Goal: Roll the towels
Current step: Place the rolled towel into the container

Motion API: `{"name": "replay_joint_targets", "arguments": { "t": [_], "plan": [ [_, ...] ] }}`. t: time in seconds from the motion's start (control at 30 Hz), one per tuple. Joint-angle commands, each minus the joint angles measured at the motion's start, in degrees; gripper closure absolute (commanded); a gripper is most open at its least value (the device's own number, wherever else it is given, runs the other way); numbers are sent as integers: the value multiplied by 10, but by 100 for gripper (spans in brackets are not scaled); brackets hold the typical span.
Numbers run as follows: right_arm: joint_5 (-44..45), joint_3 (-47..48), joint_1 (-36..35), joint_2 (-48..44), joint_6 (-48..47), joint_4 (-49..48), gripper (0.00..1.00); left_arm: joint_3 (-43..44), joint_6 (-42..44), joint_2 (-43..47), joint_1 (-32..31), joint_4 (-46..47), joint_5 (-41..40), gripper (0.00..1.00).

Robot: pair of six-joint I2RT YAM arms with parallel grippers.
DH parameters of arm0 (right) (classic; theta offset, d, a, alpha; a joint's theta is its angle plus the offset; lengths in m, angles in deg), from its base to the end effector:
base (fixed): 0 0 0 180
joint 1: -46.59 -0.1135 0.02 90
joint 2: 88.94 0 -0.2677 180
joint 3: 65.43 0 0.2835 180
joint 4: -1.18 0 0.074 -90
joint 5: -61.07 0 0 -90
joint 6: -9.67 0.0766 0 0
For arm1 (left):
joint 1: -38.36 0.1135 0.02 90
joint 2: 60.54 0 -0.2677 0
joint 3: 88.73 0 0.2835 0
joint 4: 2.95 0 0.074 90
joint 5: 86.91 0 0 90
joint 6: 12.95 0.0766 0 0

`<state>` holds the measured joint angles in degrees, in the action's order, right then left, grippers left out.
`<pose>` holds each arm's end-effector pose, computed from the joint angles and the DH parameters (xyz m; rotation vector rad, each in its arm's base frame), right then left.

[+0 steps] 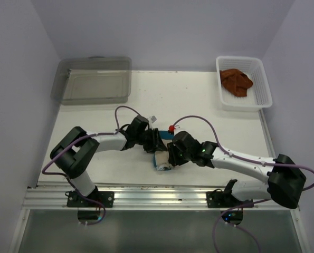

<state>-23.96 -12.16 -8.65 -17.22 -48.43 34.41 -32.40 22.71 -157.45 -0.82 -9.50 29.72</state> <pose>0.1754 0.2412 0.1600 -0.4779 2.5038 0.5302 0.2608 -0.2569 0.0904 -0.1074 2.7069 -1.2088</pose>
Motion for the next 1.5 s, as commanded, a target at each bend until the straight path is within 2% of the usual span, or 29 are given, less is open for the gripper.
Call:
{"name": "replay_joint_targets", "arguments": {
  "t": [0.0, 0.07, 0.1, 0.17, 0.2, 0.27, 0.4, 0.47, 0.67, 0.73, 0.87, 1.2, 1.47],
  "plan": [
    [9, 38, -7, -18, -3, 5, 61, -9, 11, -14, -7, 12, -1, 70],
    [28, 58, -7, -32, -5, 37, 60, -5, 14, -9, -6, 8, 9, 78],
    [42, 66, -7, -41, -6, 52, 60, -1, 18, -8, -5, 6, 11, 86],
    [80, 85, -7, -75, -9, 91, 55, 4, 26, 1, 0, -2, 21, 98],
    [96, 92, -7, -87, -10, 104, 49, 6, 28, 5, 2, -5, 25, 100],
    [138, 112, -6, -121, -11, 141, 40, 10, 28, 16, 16, -6, 36, 100],
    [203, 135, -6, -154, -7, 197, 31, 29, 38, 28, 38, -17, 54, 100],
    [244, 136, -4, -165, 4, 219, 30, 37, 39, 38, 52, -19, 70, 100],
    [276, 123, 11, -178, 32, 236, 29, 90, 53, 77, 84, -56, 90, 100],
    [281, 121, 18, -178, 37, 236, 28, 113, 66, 86, 96, -105, 91, 100],
    [276, 124, 33, -183, 34, 229, 28, 199, 97, 87, 133, -187, 92, 100],
    [238, 117, 54, -164, 21, 200, 28, 376, 158, 38, 288, -287, 118, 100],
    [205, 100, 55, -141, 24, 170, 29, 642, 246, -126, 389, -428, 140, 100]
  ]
}}
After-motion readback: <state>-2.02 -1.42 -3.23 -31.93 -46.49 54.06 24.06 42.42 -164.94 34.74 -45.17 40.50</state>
